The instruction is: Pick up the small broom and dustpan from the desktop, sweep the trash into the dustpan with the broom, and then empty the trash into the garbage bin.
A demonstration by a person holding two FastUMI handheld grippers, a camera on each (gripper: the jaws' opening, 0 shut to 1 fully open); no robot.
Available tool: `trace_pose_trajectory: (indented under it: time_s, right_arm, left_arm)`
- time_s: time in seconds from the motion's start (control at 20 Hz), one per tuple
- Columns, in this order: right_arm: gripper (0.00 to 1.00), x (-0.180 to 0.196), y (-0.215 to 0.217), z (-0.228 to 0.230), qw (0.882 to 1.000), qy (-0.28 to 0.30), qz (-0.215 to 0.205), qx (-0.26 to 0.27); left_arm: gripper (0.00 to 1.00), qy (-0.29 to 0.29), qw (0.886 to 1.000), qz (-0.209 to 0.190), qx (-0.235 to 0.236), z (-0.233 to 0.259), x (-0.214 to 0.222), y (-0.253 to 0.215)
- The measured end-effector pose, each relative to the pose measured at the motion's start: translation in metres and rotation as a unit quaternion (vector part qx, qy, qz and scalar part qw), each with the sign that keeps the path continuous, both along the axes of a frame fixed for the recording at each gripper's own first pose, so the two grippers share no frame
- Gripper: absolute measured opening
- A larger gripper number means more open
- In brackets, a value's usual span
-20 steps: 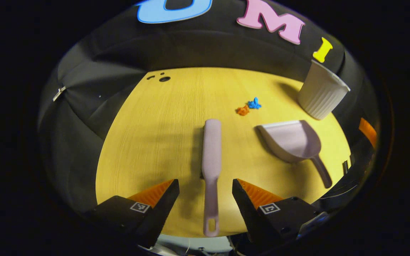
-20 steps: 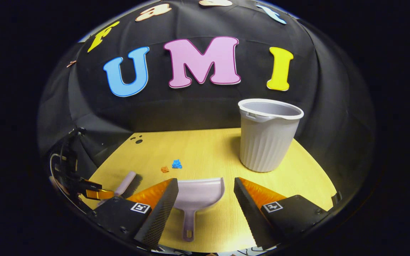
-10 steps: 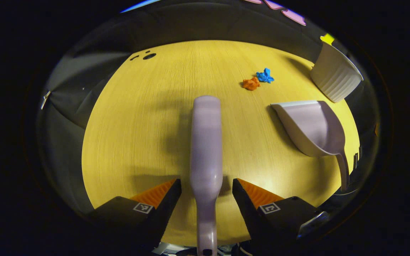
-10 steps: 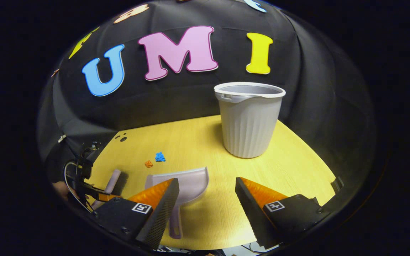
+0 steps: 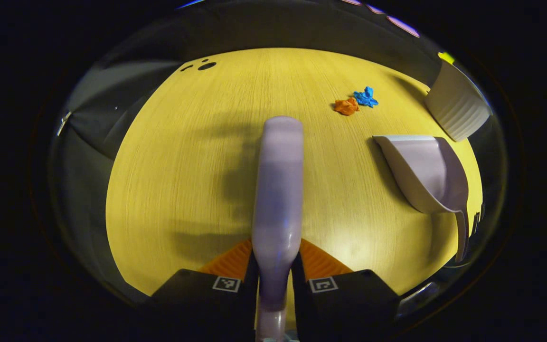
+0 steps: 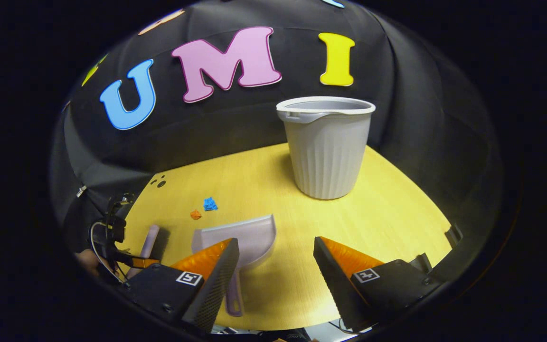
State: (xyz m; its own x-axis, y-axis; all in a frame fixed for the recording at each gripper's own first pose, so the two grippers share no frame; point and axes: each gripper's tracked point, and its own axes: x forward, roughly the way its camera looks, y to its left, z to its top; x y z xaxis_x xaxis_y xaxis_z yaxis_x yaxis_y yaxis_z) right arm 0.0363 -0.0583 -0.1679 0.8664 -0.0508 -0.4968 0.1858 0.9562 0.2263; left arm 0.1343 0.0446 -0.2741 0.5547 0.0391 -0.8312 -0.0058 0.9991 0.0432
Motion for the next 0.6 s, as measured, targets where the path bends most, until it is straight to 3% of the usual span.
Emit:
trace_pose_trajectory:
  time_s: [0.25, 0.6]
  right_arm:
    - [0.99, 0.0, 0.032, -0.019, 0.996, 0.053, 0.065, -0.005]
    - [0.99, -0.008, 0.063, -0.044, 0.985, 0.129, 0.111, 0.009]
  left_arm:
    - [0.26, -0.038, 0.999, 0.016, -0.004, 0.001, -0.001, 0.004]
    - [0.24, -0.082, 0.995, 0.038, -0.042, 0.022, -0.021, 0.01]
